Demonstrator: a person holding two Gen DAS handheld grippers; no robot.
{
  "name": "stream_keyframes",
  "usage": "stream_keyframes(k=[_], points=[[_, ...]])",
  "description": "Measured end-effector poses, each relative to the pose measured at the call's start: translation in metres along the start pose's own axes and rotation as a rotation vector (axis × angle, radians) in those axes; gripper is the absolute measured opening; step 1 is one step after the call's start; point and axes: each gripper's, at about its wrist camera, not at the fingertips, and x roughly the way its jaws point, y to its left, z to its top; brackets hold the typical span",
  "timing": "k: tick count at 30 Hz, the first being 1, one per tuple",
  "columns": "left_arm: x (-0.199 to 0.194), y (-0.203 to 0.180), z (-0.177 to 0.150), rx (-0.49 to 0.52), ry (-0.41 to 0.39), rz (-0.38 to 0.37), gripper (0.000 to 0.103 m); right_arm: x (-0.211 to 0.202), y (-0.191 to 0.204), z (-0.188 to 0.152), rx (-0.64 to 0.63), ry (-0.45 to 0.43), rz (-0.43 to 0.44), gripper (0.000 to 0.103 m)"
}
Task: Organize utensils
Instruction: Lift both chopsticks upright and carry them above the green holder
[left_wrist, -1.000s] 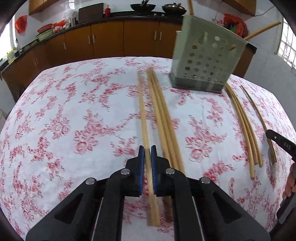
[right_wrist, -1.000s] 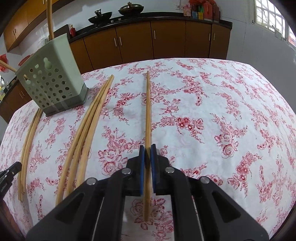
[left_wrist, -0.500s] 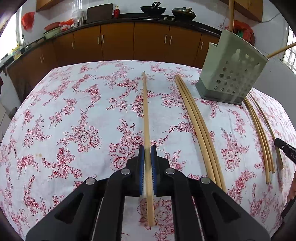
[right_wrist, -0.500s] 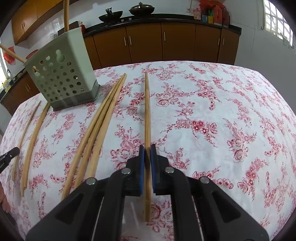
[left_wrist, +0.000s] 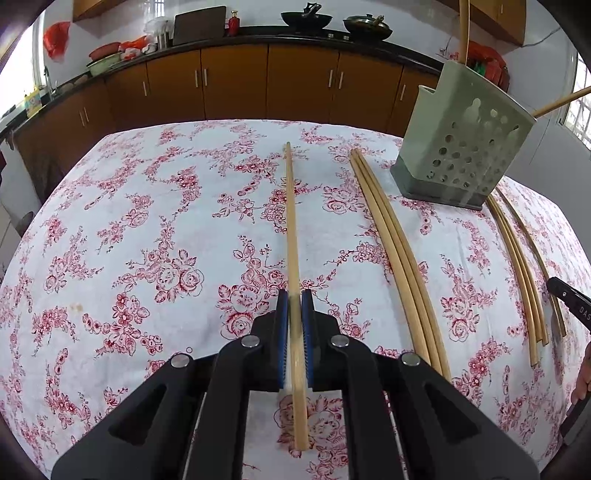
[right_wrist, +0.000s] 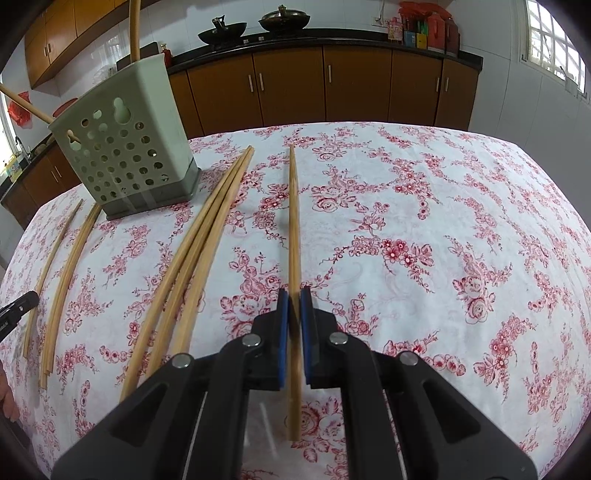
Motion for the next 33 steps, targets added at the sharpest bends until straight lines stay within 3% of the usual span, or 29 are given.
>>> stream_keyframes(k=[6, 23, 27, 33], points=[[-0.002, -0.010, -0.005, 0.063, 0.004, 0.048, 0.009, -0.009, -0.002, -0.010, -0.006, 0.002, 0.008, 0.008], [-0.012, -0.009, -0.015, 0.065, 0.005, 0.049, 0.008, -0.019, -0.005, -0.021, 0.006, 0.005, 0.021, 0.008], [-0.022, -0.004, -0.015, 0.051, -0.003, 0.034, 0.007, -0.040, -0.009, -0.018, 0.010, -0.056, 0.027, 0.008], [-0.063, 0.000, 0.005, 0.039, -0.119, -0.002, 0.007, -0.078, -0.018, 0.003, 0.030, -0.167, 0.038, 0.008]])
